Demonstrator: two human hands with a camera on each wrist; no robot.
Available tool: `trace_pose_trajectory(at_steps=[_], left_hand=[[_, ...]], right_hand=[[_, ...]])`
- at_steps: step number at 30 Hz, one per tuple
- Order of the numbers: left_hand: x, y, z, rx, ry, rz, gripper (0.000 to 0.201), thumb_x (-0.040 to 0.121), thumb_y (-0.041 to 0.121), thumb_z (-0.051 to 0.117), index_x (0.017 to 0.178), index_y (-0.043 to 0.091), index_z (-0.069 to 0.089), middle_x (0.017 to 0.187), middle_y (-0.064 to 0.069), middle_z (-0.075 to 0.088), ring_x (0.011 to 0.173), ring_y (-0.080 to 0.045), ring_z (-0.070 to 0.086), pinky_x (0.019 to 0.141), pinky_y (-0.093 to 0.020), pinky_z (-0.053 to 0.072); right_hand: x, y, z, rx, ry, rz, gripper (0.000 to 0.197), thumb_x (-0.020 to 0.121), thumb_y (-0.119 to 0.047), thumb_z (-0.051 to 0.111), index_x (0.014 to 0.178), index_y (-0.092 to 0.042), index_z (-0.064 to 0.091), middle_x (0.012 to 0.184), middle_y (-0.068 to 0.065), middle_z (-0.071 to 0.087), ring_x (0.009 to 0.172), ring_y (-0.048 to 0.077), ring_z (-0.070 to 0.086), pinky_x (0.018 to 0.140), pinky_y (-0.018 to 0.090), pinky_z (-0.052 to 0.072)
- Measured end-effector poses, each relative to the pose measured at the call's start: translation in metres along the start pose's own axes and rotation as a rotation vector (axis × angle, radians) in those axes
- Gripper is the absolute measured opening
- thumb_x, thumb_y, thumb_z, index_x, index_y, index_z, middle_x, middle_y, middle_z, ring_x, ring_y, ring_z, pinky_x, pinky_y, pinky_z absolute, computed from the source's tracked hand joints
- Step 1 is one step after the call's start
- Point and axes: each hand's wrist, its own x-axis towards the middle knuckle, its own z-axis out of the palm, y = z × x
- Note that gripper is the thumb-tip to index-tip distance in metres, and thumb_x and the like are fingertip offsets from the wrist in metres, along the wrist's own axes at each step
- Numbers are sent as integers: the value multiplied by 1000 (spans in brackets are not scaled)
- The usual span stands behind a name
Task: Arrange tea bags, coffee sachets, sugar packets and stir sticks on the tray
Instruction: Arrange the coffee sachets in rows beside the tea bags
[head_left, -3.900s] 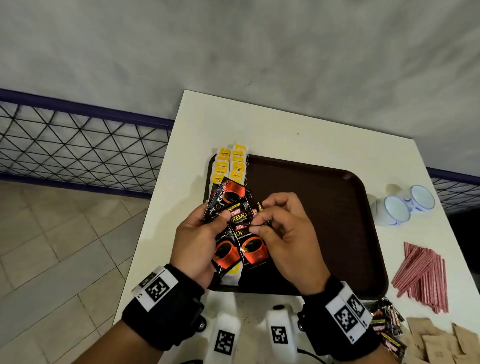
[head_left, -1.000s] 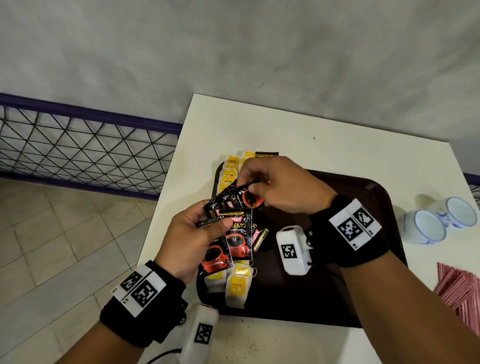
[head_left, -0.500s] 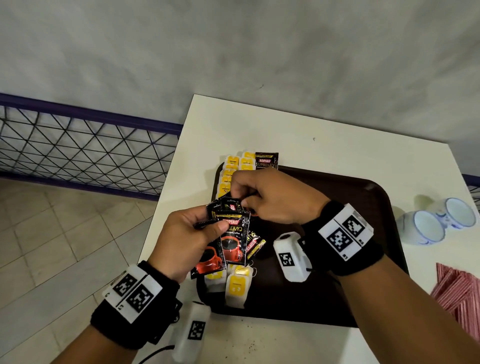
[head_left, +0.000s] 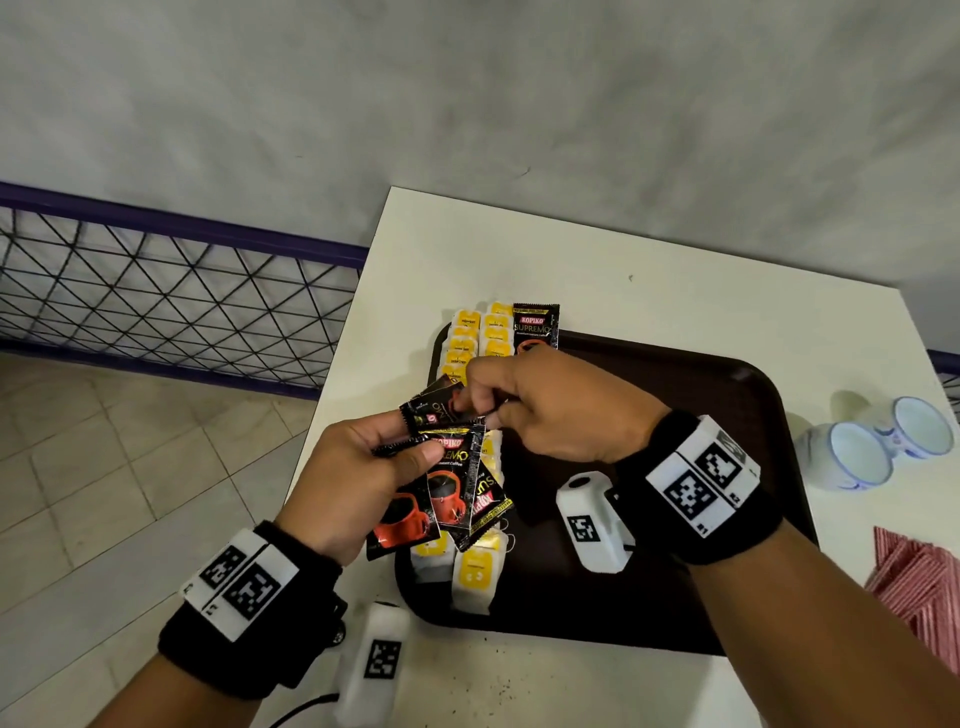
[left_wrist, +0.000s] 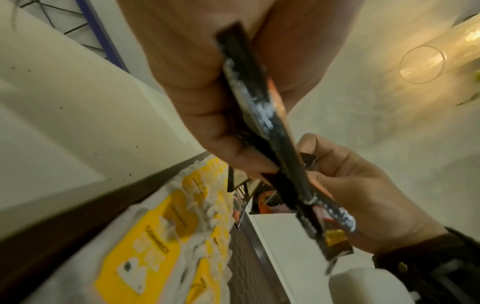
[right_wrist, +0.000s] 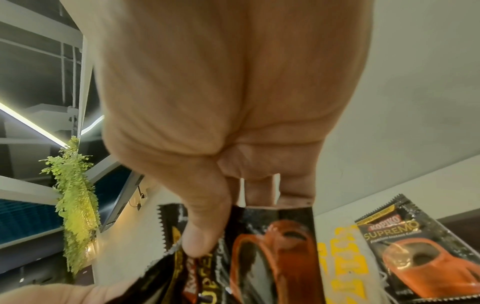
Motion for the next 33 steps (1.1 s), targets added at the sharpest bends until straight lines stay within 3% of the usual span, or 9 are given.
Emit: trace_pose_trajectory(at_steps=[2,5,9,11,15,19,24,29,33], left_hand=[[0,1,0,-98,-11,-46,25,89,-6,64,104,10,78,90,-15,77,69,-26,73,58,-33,59],[0,0,-3,-226,-48,-102,29,87,-8,62,106,8,77,91,-16,77,70,-25,73,56,-32,58],[1,-2,-9,-299,-53,-151,27,83,-5,63,103,7,78,87,-13,76,65,-21,72,55,-29,58],[2,-3,-15,-314,-21,-164,27,79,0,66,102,7,78,89,-13,76,67,-23,70,60,-28,59],[2,-5,-27,-299,31,-128,25,84,-1,64,105,7,76,89,-11,76,66,-20,69,59,-29,59],[-3,-6,-30,-305,38,-104,27,80,0,64,104,7,75,80,-7,75,58,-15,68,51,-27,57],[-5,-11,-32,-290,47,-113,33,75,6,68,106,7,75,85,-9,75,61,-17,69,54,-29,58],[-5,-13,-31,-277,34,-124,34,75,6,68,108,6,75,94,-15,75,68,-22,71,60,-33,60],[-6,-13,-30,-283,22,-122,33,76,4,67,108,5,74,90,-14,76,66,-22,72,55,-33,59]], right_hand=[[-3,2,1,52,22,-14,22,92,7,50,91,-15,52,117,0,69,112,4,64,91,45,57],[-9,3,2,135,29,-39,26,93,13,47,90,-13,48,125,-4,68,121,-4,57,97,30,53],[-18,3,4,239,56,-111,27,94,14,45,90,-13,44,125,0,68,129,0,53,99,31,53],[-22,3,1,375,133,-131,23,95,13,48,91,-9,46,121,7,70,122,9,62,96,33,55],[-23,26,-7,648,570,-52,12,86,3,66,90,-8,61,94,32,64,90,46,68,82,51,59],[-22,58,-12,738,820,154,19,87,9,66,86,-9,66,75,-1,69,69,14,69,61,26,56],[-17,71,-4,776,779,347,20,92,4,62,94,-15,65,80,12,66,60,15,69,53,33,58],[-8,78,-3,815,697,468,18,93,5,61,93,-12,66,87,13,64,57,20,62,49,30,59],[0,85,-5,811,682,554,23,94,6,58,89,-15,68,77,5,62,52,15,60,51,32,60]])
